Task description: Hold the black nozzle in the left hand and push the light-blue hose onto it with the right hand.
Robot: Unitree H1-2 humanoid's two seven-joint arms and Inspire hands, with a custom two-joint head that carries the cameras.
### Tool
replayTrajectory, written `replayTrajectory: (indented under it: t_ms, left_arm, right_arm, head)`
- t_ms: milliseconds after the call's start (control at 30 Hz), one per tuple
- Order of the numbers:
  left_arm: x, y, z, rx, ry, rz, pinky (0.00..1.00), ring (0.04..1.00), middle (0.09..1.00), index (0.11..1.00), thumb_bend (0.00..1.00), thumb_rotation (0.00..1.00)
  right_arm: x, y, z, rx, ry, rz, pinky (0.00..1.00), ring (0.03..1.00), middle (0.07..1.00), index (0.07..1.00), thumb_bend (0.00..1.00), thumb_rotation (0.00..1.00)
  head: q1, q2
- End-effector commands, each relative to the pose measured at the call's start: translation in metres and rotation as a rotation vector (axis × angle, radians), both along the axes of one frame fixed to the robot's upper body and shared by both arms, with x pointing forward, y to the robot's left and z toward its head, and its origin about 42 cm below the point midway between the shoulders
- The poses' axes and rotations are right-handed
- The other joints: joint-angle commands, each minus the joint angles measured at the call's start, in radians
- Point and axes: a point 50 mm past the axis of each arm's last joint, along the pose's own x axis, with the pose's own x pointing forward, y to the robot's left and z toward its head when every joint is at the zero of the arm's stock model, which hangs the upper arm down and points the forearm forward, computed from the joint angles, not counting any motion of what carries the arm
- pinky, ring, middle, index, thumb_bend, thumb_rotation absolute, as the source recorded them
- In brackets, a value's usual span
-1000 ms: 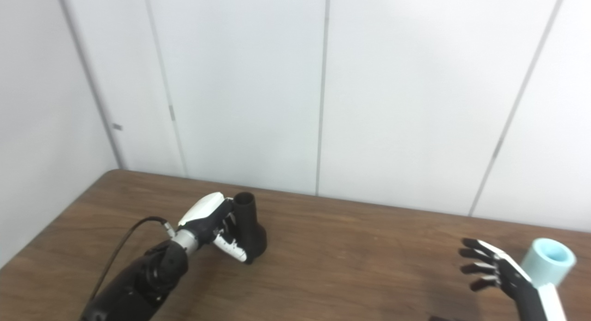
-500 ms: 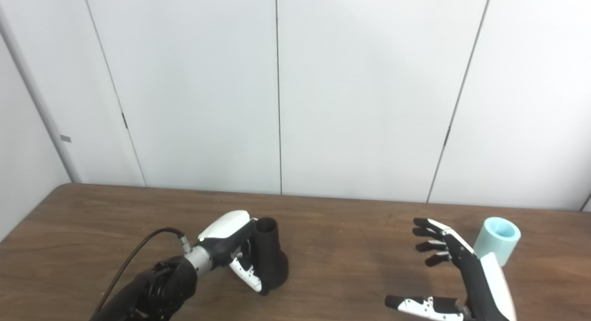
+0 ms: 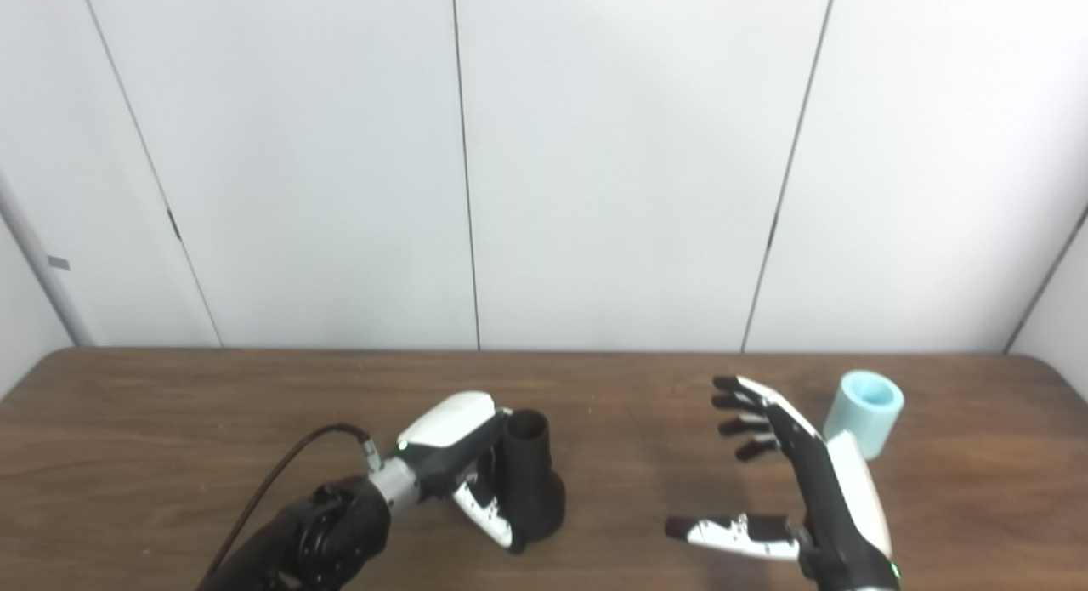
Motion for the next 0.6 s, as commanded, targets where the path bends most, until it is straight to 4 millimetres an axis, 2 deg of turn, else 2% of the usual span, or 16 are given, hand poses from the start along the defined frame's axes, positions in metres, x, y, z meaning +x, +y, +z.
replayTrajectory:
  t_ms: [0, 133, 200, 267, 300, 333, 400, 433, 500, 567]
  left_arm:
    - [-0.010, -0.004, -0.037, 0.126, 0.085, -0.012, 0.38, 0.411, 0.411, 0.490, 0.52, 0.00]
    - [-0.010, -0.002, -0.040, 0.149, 0.076, -0.012, 0.39, 0.447, 0.431, 0.493, 0.53, 0.00]
    - [-0.010, 0.001, -0.042, 0.164, 0.071, -0.010, 0.40, 0.452, 0.434, 0.494, 0.53, 0.00]
    - [-0.009, 0.006, -0.045, 0.180, 0.066, -0.008, 0.45, 0.474, 0.445, 0.493, 0.53, 0.00]
    - [-0.009, 0.009, -0.046, 0.189, 0.063, -0.007, 0.46, 0.471, 0.439, 0.494, 0.53, 0.00]
    - [-0.009, 0.012, -0.047, 0.196, 0.059, -0.005, 0.46, 0.463, 0.432, 0.494, 0.53, 0.00]
    - [-0.008, 0.020, -0.050, 0.208, 0.053, 0.000, 0.50, 0.454, 0.422, 0.493, 0.53, 0.00]
    - [-0.007, 0.024, -0.052, 0.212, 0.052, 0.003, 0.51, 0.451, 0.423, 0.492, 0.53, 0.00]
    - [-0.007, 0.032, -0.055, 0.213, 0.047, 0.007, 0.51, 0.444, 0.426, 0.490, 0.53, 0.00]
    - [-0.006, 0.038, -0.056, 0.205, 0.045, 0.012, 0.45, 0.434, 0.428, 0.489, 0.53, 0.00]
  right_arm:
    - [0.003, 0.005, 0.016, -0.006, -0.091, 0.020, 0.53, 0.652, 0.740, 0.784, 0.75, 0.02]
    - [0.002, 0.003, 0.023, -0.019, -0.105, 0.011, 0.53, 0.652, 0.740, 0.783, 0.75, 0.03]
    - [0.002, -0.005, 0.031, -0.028, -0.118, -0.001, 0.53, 0.655, 0.744, 0.788, 0.75, 0.04]
    - [0.004, -0.015, 0.042, -0.046, -0.132, -0.016, 0.54, 0.660, 0.750, 0.798, 0.75, 0.07]
    - [0.006, -0.020, 0.050, -0.068, -0.135, -0.029, 0.53, 0.660, 0.752, 0.800, 0.75, 0.09]
    - [0.010, -0.022, 0.058, -0.101, -0.130, -0.048, 0.53, 0.660, 0.753, 0.802, 0.75, 0.10]
    - [0.017, -0.026, 0.080, -0.220, -0.076, -0.118, 0.51, 0.660, 0.756, 0.803, 0.76, 0.13]
    - [0.020, -0.028, 0.093, -0.281, -0.035, -0.157, 0.51, 0.660, 0.760, 0.805, 0.77, 0.14]
    - [0.030, -0.031, 0.118, -0.375, 0.037, -0.213, 0.53, 0.676, 0.776, 0.816, 0.79, 0.15]
    - [0.040, -0.036, 0.138, -0.414, 0.082, -0.240, 0.55, 0.706, 0.815, 0.831, 0.83, 0.18]
  head:
    - [-0.005, 0.003]
    - [-0.035, 0.015]
    - [-0.052, 0.015]
    - [-0.088, 0.011]
    - [-0.094, 0.010]
    - [-0.139, 0.004]
    - [-0.173, -0.002]
    - [-0.225, -0.013]
    - [-0.265, -0.019]
    - [-0.305, -0.034]
